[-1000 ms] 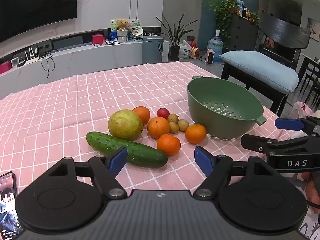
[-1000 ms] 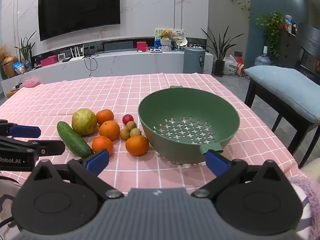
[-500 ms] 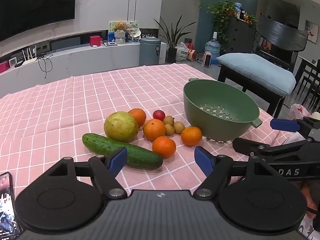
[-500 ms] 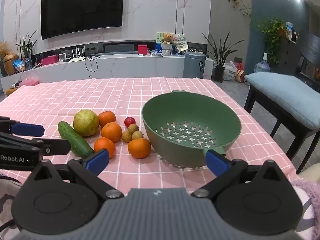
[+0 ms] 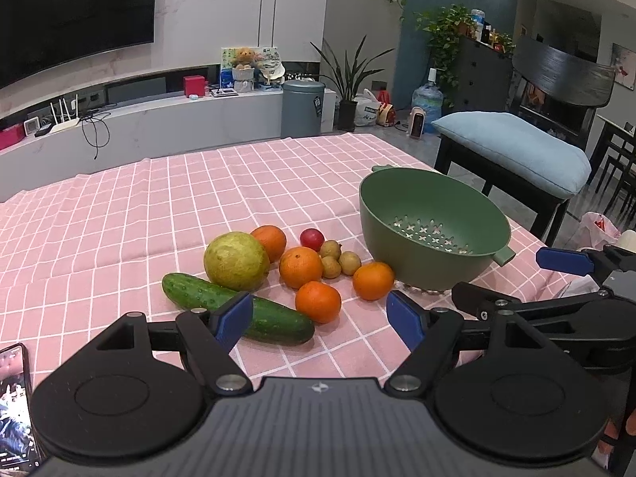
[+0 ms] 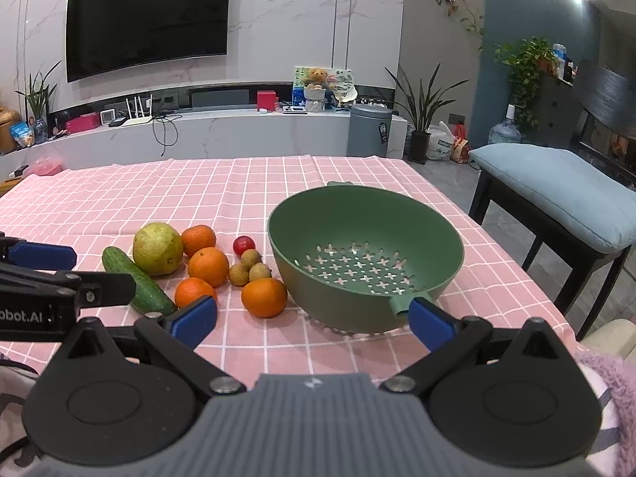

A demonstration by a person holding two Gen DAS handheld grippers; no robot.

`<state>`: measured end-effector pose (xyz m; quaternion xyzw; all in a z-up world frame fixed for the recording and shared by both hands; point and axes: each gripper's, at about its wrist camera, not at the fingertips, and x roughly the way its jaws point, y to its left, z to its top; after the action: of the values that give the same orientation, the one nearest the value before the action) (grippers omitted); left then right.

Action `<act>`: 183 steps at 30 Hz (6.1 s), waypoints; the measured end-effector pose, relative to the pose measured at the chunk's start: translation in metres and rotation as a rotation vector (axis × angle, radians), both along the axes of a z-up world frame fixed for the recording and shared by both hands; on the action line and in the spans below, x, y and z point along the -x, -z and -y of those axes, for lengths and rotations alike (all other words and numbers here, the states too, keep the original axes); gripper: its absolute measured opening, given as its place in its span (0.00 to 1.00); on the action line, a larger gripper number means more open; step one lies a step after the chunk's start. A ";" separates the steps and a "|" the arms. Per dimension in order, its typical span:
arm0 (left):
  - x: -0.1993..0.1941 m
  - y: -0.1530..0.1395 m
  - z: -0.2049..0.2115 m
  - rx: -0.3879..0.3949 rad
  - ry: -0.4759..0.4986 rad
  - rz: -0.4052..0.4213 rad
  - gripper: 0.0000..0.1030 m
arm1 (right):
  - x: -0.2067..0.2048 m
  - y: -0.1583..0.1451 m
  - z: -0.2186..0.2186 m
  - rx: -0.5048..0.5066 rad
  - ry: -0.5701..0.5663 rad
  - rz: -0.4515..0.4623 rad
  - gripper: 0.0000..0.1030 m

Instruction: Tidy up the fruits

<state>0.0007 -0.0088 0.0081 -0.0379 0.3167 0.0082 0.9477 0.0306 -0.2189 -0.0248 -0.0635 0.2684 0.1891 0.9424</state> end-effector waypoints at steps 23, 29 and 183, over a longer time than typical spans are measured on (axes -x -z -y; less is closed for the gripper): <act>-0.002 0.010 -0.011 0.031 -0.017 -0.028 0.87 | -0.002 0.004 -0.004 0.019 -0.009 -0.020 0.96; -0.002 0.011 -0.011 0.029 -0.018 -0.032 0.87 | -0.003 0.004 -0.004 0.018 -0.010 -0.023 0.96; -0.209 0.027 0.060 0.181 0.102 -0.305 0.40 | -0.187 0.017 0.003 0.278 -0.272 -0.323 0.38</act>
<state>0.2092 -0.0690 -0.0191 -0.1054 0.4576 -0.0628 0.8807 0.2177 -0.2219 -0.0416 -0.1971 0.4278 0.2829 0.8355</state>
